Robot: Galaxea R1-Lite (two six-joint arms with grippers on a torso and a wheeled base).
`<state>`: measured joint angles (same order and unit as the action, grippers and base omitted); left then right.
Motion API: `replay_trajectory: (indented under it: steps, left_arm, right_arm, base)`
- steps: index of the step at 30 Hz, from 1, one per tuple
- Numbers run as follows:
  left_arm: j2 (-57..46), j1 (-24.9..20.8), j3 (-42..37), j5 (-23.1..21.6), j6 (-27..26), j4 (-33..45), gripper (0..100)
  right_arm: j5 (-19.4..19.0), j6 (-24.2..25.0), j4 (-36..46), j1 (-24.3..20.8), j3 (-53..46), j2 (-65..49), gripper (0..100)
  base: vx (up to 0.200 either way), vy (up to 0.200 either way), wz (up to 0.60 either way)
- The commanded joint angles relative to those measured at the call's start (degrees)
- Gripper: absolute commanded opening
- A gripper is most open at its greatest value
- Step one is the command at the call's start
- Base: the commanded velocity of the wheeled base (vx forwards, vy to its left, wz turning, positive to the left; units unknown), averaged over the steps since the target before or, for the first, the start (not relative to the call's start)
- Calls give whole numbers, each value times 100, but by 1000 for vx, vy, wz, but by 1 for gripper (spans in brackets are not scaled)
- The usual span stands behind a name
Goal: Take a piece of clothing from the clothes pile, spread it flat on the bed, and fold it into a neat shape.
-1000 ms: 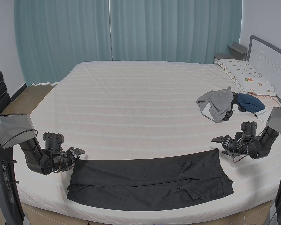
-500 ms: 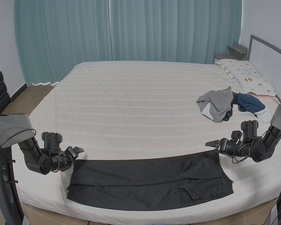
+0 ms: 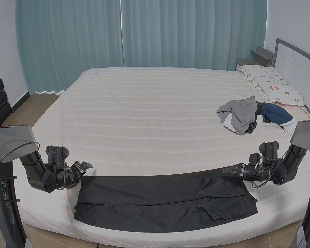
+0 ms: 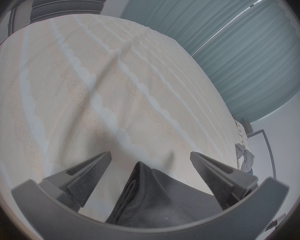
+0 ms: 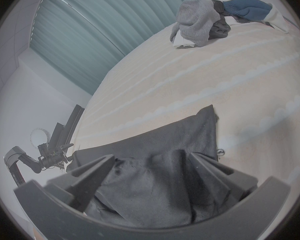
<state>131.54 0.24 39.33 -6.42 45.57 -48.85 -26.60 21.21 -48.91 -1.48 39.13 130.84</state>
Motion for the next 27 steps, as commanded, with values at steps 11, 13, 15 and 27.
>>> replay_trajectory:
  steps: [11,13,15,27]
  left_arm:
    - [4,2,22,-8,5,24,100]
    - [4,2,22,-8,5,24,100]
    - [4,2,22,-8,5,24,100]
    - [4,2,22,1,5,16,100]
  right_arm:
    - [32,6,-260,-2,-116,-15,0]
    - [32,6,-347,7,-81,-85,0]
    - [32,6,-523,7,-81,-94,0]
    - [85,-47,-743,-28,112,389,0]
  base:
    - [0,0,0]
    - [0,0,0]
    - [0,0,0]
    - [0,0,0]
